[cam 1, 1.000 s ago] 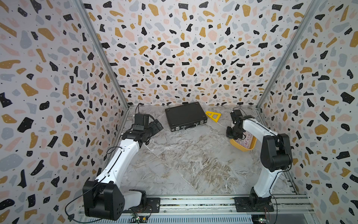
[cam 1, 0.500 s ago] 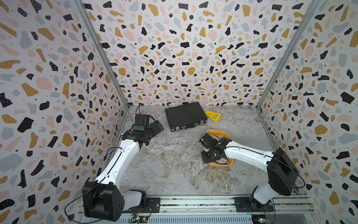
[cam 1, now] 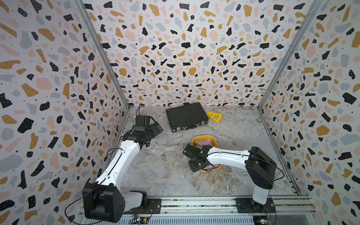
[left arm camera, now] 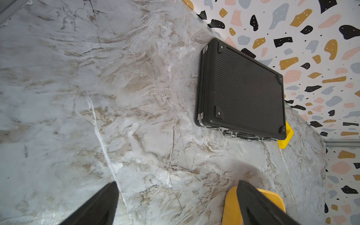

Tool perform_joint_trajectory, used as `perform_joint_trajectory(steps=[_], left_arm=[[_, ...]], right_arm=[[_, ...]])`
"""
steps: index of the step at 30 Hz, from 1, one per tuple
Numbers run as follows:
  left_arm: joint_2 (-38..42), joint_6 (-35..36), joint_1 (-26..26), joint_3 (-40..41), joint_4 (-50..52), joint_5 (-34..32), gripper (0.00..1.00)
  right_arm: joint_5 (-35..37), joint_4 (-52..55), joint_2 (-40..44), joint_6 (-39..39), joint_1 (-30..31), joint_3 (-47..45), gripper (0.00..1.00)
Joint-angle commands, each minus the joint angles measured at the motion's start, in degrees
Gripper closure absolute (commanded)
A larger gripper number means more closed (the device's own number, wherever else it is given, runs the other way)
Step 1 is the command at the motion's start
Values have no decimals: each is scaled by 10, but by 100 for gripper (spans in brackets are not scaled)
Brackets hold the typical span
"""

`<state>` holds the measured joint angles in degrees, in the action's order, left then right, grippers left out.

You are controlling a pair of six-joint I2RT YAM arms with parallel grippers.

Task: Take the stickers out of the storage box
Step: Place the storage box at the center of the board, then pick up the storage box at the center of the board.

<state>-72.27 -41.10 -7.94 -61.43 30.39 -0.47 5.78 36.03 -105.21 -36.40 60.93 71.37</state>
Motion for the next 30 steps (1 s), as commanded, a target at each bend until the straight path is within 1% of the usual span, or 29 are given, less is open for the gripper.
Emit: perform_joint_trajectory(steps=[1,2,3,5,6,8,11,12,14,15,17,19,20,21,22,24,25,27,28,30], left_arm=[[12,11,-8,3,-7,-2,1],[13,11,-8,3,-6,-6,1],[15,10,-8,4,-6,-8,1],[16,-2,-8,9,-9,-9,1],[19,-18,-8,15,-8,-16,1],[27,-31,-7,23,-7,-34,1],[33,-37,-8,11,24,-89,1],[33,-40,-8,8,32,-104,1],[30,-43,-8,9,37,-117,1],[30,-42,-8,12,35,-116,1],[35,-37,-8,24,17,-103,1],[36,-31,-9,38,-11,-77,1],[32,-22,-12,40,-26,-55,1],[21,-6,-20,36,-32,-33,1],[10,4,-33,24,-29,-19,1],[-28,29,-86,-19,-10,0,1],[-47,39,-119,-49,16,-12,1],[-81,43,-187,-95,70,-57,1],[-89,40,-208,-102,75,-61,1],[-98,18,-250,-88,69,-47,1]], right_arm=[[40,-11,37,14,2,2,42],[48,-14,46,20,1,-1,37],[57,-15,58,28,2,-3,35],[71,-15,86,44,1,-4,33],[77,-18,105,55,2,-8,33],[107,-24,159,73,2,-20,33],[198,-79,279,98,-9,-95,23],[217,-100,318,106,-23,-127,19],[220,-129,385,100,-68,-191,18],[219,-139,417,88,-93,-227,18],[230,-174,476,83,-122,-299,18],[277,-221,524,83,-139,-375,17],[299,-233,542,68,-150,-406,16],[304,-231,556,38,-165,-426,15],[292,-234,564,21,-179,-438,15],[276,-243,561,17,-194,-446,15],[283,-233,550,15,-196,-439,15],[284,-201,516,-5,-203,-420,15],[276,-201,503,-10,-206,-417,15],[256,-198,486,-23,-211,-411,15]])
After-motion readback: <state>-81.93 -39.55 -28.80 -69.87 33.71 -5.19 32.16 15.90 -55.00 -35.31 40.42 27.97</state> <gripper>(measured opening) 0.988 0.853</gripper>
